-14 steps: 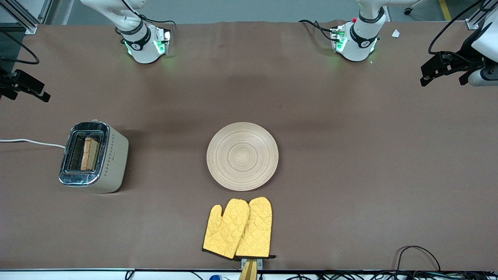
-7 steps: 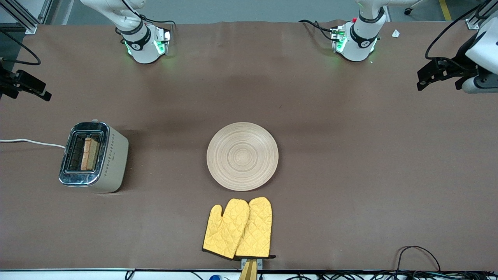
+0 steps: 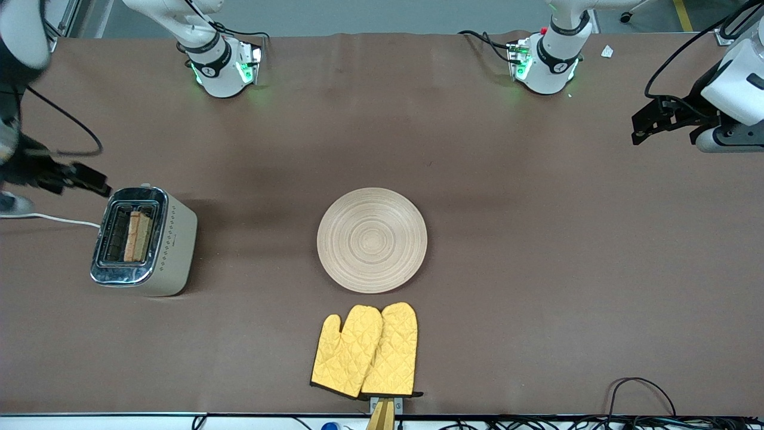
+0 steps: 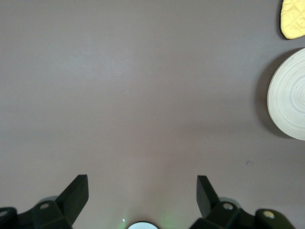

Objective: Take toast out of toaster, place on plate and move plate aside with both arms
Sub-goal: 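Lower the right gripper and grasp the bread slice in the toaster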

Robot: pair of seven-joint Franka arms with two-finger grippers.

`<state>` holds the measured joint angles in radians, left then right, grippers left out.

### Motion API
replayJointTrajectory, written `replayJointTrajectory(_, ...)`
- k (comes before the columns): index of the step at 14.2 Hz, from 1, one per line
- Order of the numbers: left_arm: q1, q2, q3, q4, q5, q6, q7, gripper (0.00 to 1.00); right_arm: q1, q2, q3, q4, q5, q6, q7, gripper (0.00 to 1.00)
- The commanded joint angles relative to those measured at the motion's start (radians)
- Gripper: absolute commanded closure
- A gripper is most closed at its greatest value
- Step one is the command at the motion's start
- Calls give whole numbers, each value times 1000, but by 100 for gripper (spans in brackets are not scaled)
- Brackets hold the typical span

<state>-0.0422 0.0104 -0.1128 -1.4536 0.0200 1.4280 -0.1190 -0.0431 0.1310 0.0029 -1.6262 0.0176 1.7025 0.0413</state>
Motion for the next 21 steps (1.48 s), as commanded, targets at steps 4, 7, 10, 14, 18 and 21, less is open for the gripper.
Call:
replayJointTrajectory(4,2,0,-8,25,3,-20,-2,0,-17,208,-3,15,-24,88,-12,0)
replayJointTrajectory(7,11,-7,-8,27,0,-20,5,0,-17,246,-3,15,-68,95,-21,10)
replayJointTrajectory(10,16,-13,-5,25,-5,-21,13,0,-20,268,-3,12,-102,88,-34,43)
replayJointTrajectory(14,16,-15,-1,24,-5,-23,4,0,-23,268,-3,12,-100,83,-49,73)
replayJointTrajectory(18,16,-17,2,24,-2,-21,10,0,-18,245,-3,26,-96,74,-44,96)
replayJointTrajectory(21,15,-9,2,22,0,-18,13,0,-15,158,-1,67,-88,-18,-47,97)
